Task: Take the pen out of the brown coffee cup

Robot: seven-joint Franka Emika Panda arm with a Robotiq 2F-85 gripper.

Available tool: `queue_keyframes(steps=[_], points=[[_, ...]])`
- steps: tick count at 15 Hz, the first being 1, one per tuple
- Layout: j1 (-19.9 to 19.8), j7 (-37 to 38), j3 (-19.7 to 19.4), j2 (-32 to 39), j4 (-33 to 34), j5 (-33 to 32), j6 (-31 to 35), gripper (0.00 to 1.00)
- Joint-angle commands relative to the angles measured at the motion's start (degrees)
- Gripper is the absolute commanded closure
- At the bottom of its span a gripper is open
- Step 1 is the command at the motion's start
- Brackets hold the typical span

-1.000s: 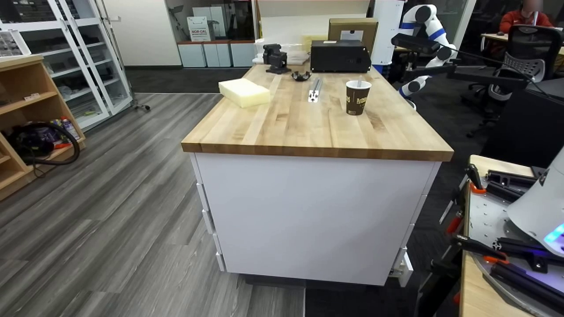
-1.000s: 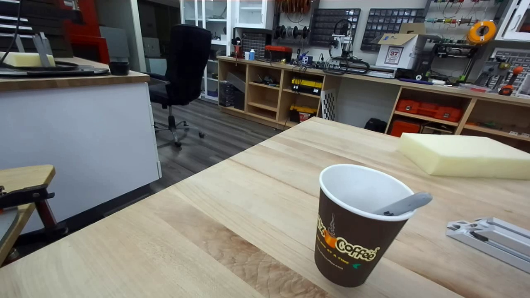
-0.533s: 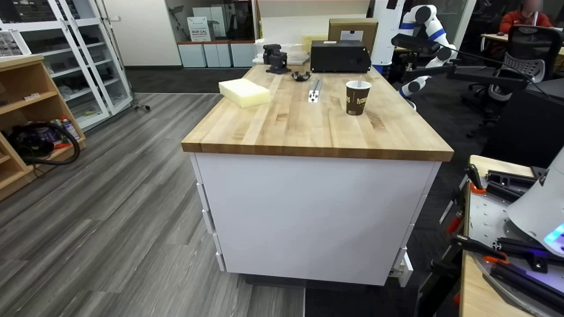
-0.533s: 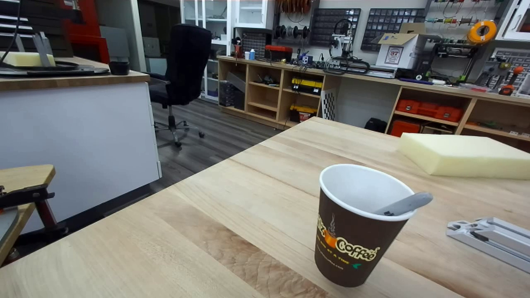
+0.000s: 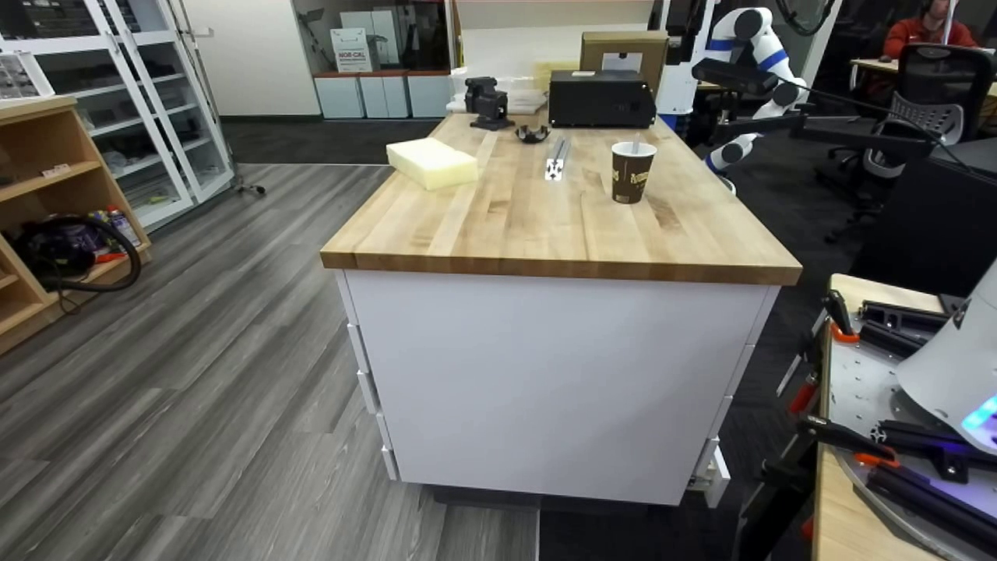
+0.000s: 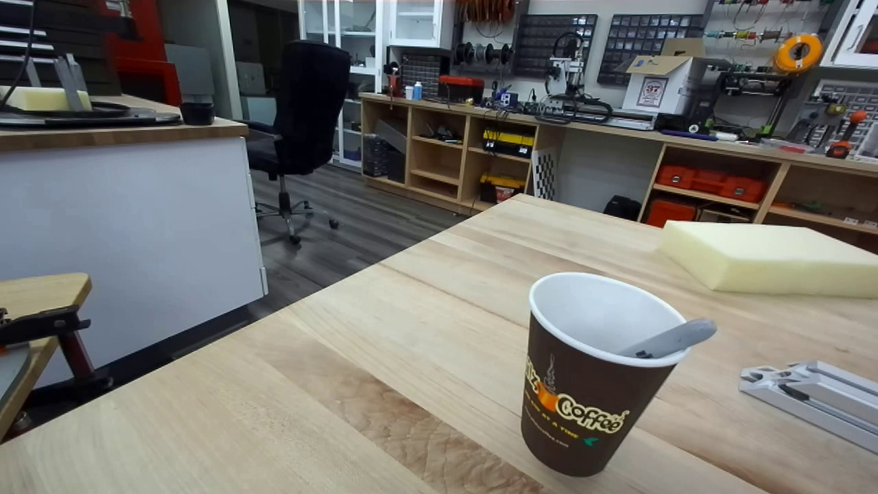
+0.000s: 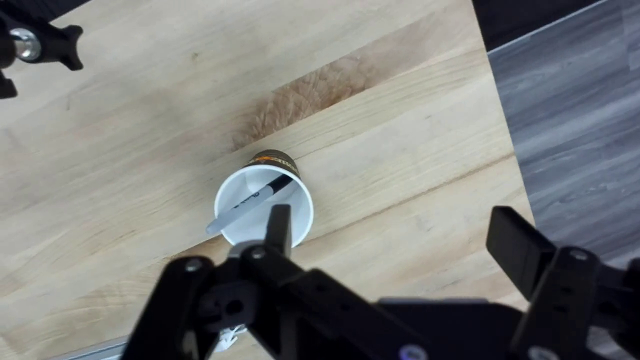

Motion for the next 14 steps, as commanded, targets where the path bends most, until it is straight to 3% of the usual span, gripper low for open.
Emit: queue_keyframes(steps=[1,4,5,14], points=[[-2.0,-6.3,-1.1,3.7,4.6,-3.4,-2.8,0.0],[-3.3,-11.4,-2.1,5.3,6.0,-4.3,-1.5,0.0],[-3.1,-8.5,-1.4,3.8,3.6,-3.3,-0.4,0.0],[-3.7,-11.0,-1.7,6.4,3.8,-2.9,2.3,0.0]])
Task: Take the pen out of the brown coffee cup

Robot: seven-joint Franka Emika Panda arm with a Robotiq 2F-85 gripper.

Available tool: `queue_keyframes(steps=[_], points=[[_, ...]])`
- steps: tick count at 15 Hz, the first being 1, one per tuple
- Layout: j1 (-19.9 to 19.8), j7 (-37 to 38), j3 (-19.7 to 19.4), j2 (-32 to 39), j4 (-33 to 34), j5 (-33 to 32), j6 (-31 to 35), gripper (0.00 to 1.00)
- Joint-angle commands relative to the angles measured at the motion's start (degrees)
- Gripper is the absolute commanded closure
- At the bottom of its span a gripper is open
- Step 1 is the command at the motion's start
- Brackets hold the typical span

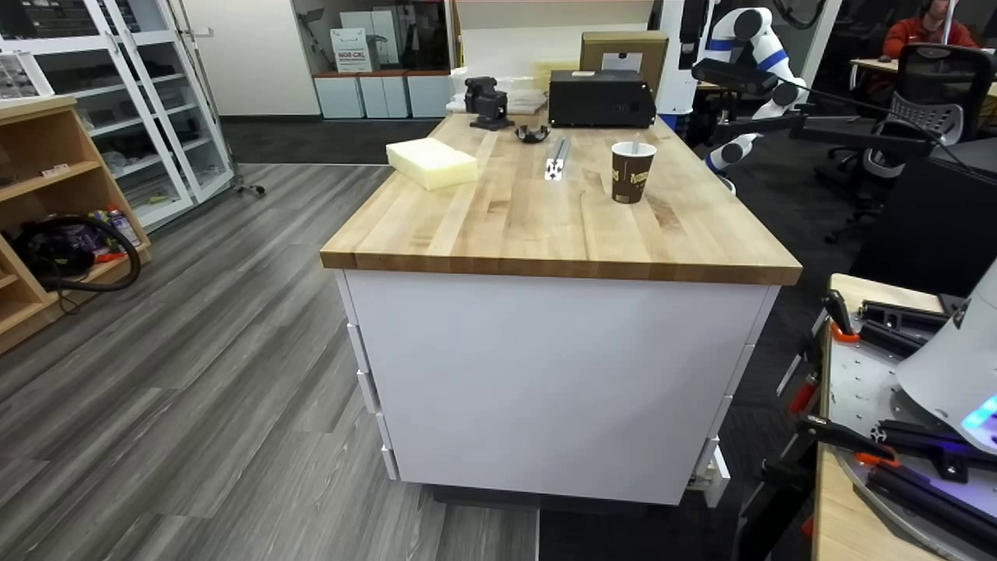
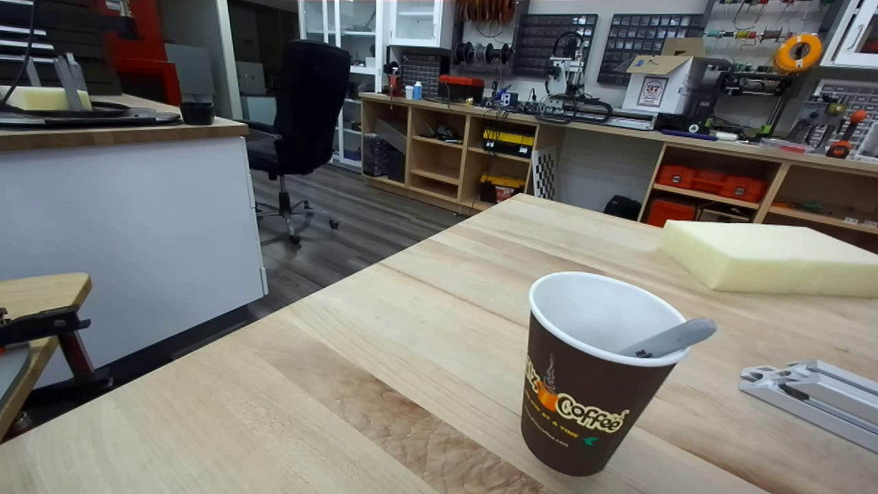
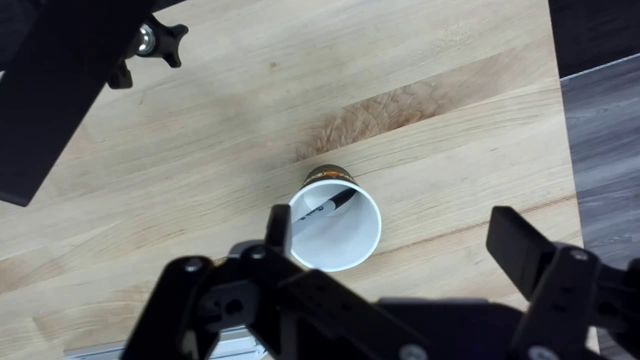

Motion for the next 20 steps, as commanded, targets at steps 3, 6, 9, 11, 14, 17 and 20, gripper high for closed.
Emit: queue_keyframes(steps=[3,6,9,11,14,17,20], points=[[-1.7,-4.7,-0.6,5.5,1.1,1.1,5.7,0.0],[-3.0,-7.8,-0.4,8.8,1.6,1.7,10.3,0.0],[-4.4,-10.6,0.1,11.1,1.7,3.8,15.2,0.0],[-5.1,-12.9,0.4,12.0,1.3,4.9,19.2,0.0],[-6.1,-15.7,1.0,13.2,1.8,8.9,21.2,0.0],[-7.2,-20.1,1.6,14.3,2.9,15.0,20.1,0.0],[-8.3,-25.0,2.1,16.3,4.7,20.2,18.8,0.0]])
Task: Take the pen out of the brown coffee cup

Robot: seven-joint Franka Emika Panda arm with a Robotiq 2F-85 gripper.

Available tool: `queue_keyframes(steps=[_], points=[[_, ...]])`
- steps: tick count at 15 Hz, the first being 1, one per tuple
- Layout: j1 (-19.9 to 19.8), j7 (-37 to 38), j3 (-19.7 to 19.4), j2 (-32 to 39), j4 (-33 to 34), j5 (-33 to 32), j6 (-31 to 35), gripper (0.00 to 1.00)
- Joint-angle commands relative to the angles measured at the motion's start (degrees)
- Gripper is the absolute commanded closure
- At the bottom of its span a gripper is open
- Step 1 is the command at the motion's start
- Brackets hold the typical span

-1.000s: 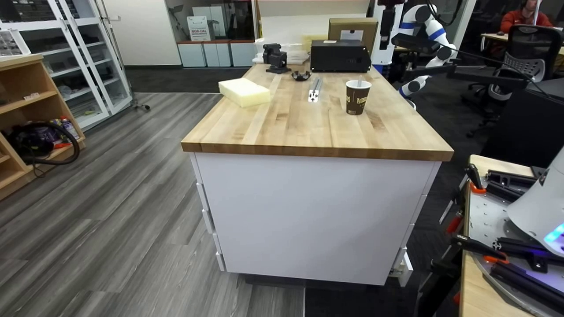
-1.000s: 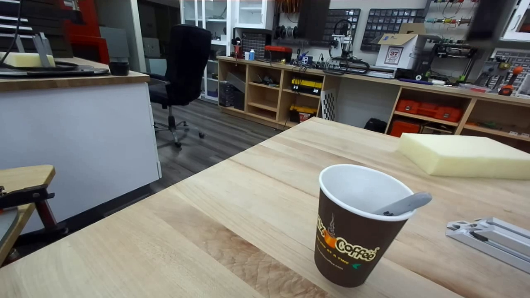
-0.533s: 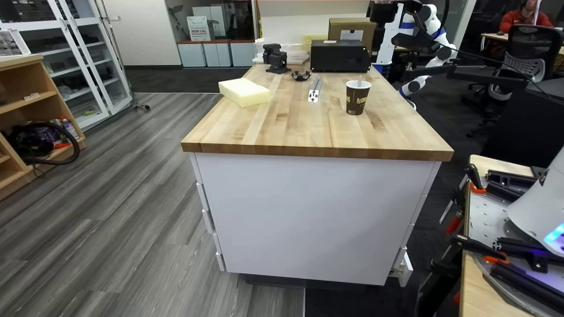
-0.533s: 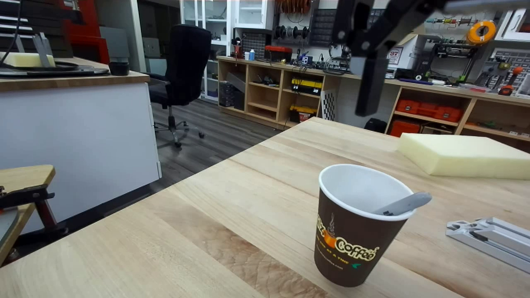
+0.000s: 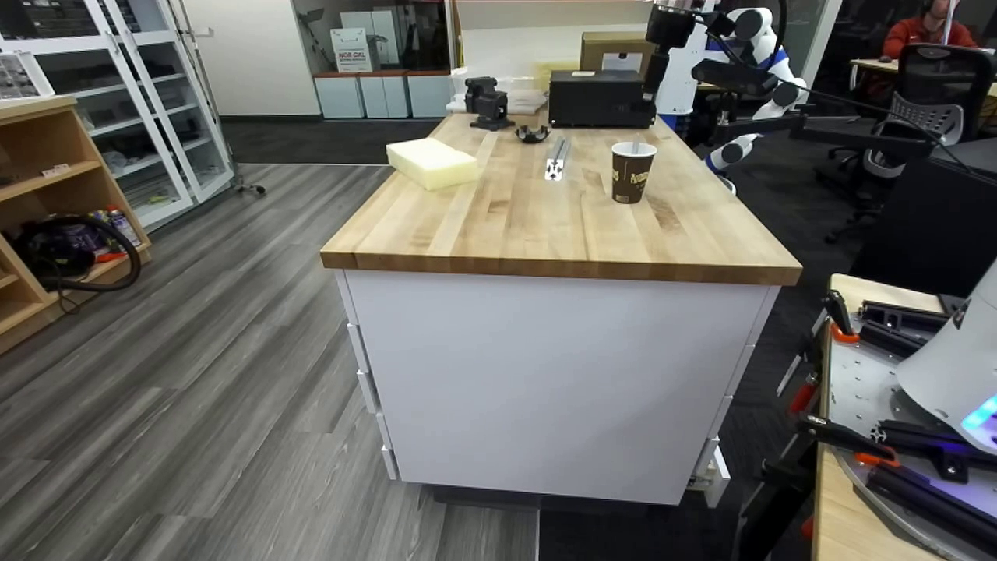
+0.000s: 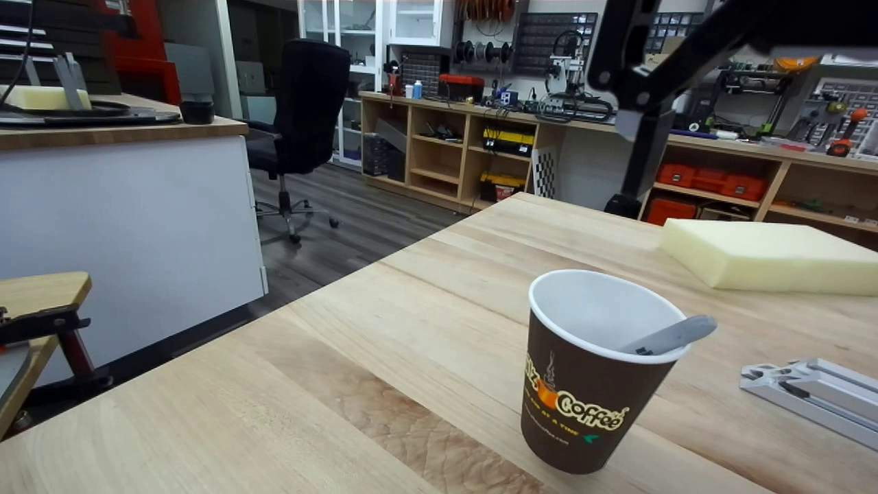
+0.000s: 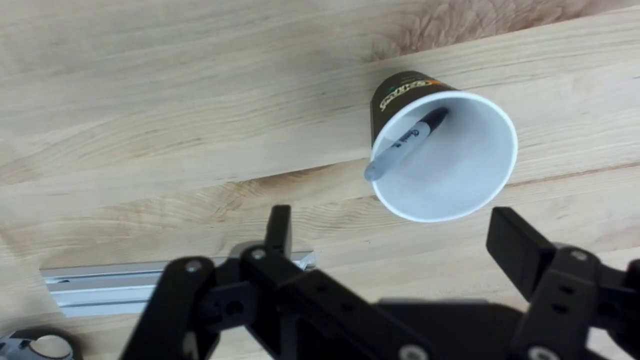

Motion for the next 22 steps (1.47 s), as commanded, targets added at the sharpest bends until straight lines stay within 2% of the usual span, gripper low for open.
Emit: queue_keyframes(steps=[1,5,9,12,22], points=[[-2.8,-6.1,1.7,3.4,3.9,6.0,-2.3,0.0],[-4.7,-9.0,2.3,6.9,7.4,9.0,-7.5,0.0],[-6.1,-8.5,2.6,9.9,11.6,8.6,-14.9,0.0],[-6.7,-7.9,2.7,11.1,13.8,8.2,-18.2,0.0],[-6.3,-6.2,3.2,12.5,14.9,7.2,-17.4,0.0]])
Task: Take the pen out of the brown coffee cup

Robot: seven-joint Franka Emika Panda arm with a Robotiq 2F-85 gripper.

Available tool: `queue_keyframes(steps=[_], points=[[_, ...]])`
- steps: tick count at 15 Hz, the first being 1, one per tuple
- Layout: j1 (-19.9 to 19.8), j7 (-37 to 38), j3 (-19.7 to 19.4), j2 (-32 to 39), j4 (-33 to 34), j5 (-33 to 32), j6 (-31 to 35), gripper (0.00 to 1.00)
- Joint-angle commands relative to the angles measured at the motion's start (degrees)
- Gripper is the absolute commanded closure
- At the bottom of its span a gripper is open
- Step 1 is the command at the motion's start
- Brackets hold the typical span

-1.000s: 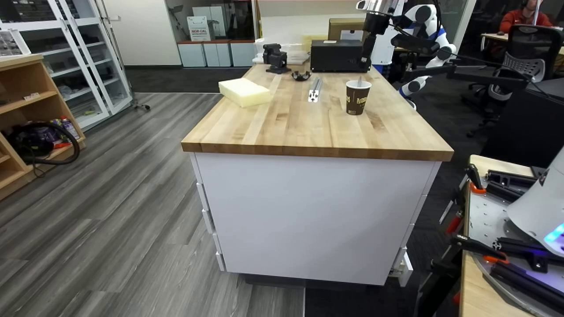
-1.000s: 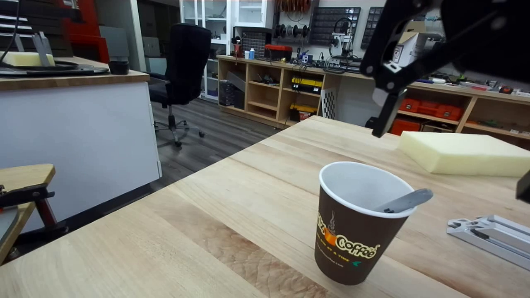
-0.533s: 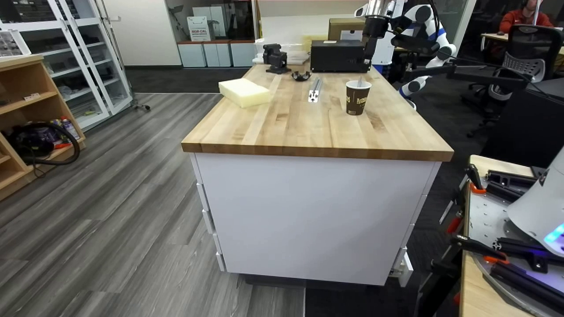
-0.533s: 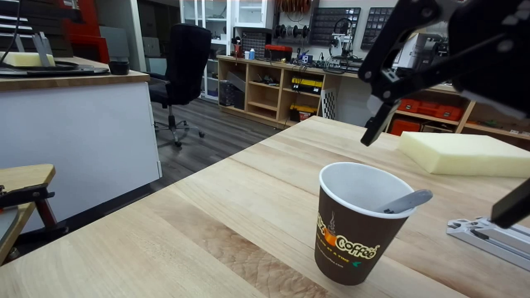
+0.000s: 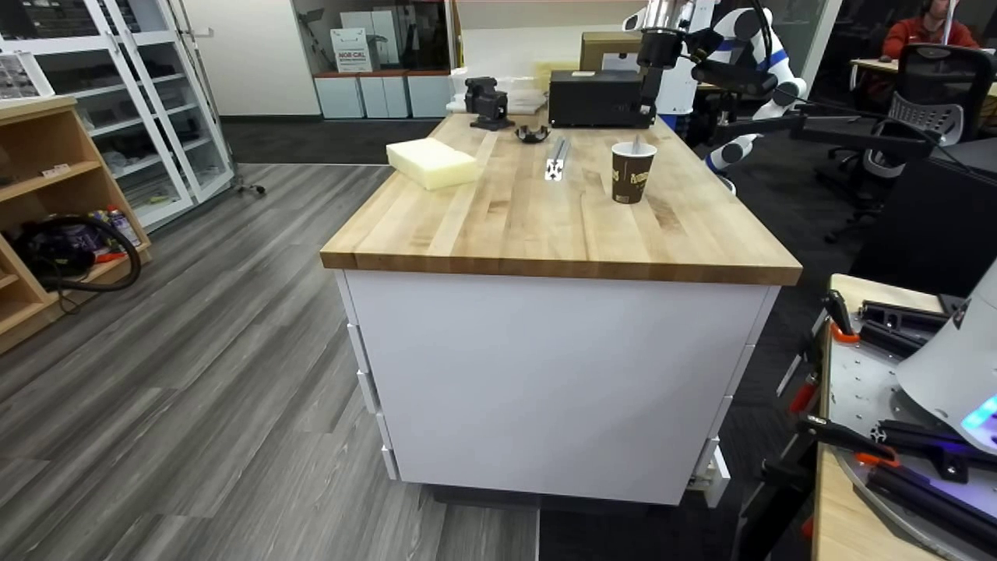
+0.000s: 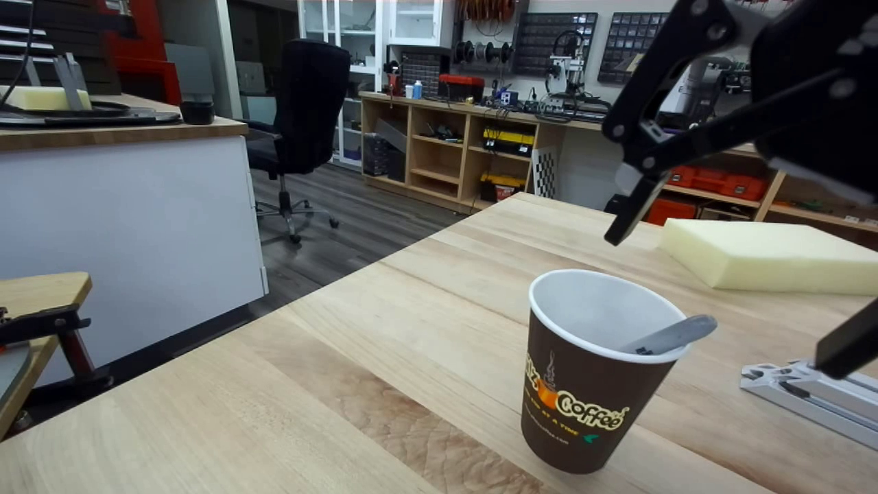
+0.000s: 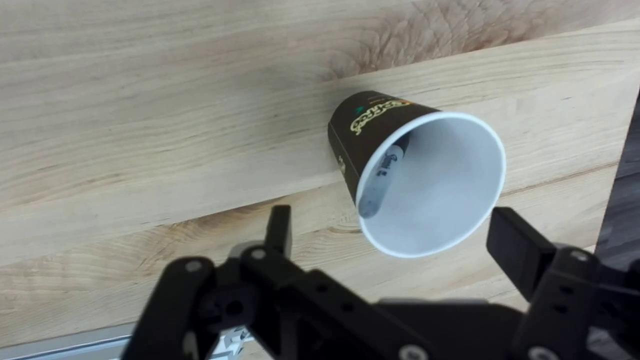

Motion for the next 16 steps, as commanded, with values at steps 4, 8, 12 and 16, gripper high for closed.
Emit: queue_keyframes(steps=[4,8,12,16], points=[[-0.4,3.2,1.1,1.1,1.6,-2.1,0.1,0.0],[-0.5,4.1,1.1,1.0,1.6,-3.1,0.2,0.07],[-0.5,4.4,1.2,1.1,1.7,-3.5,0.2,0.47],[-0.5,4.8,1.3,1.3,1.9,-3.9,0.2,0.54]])
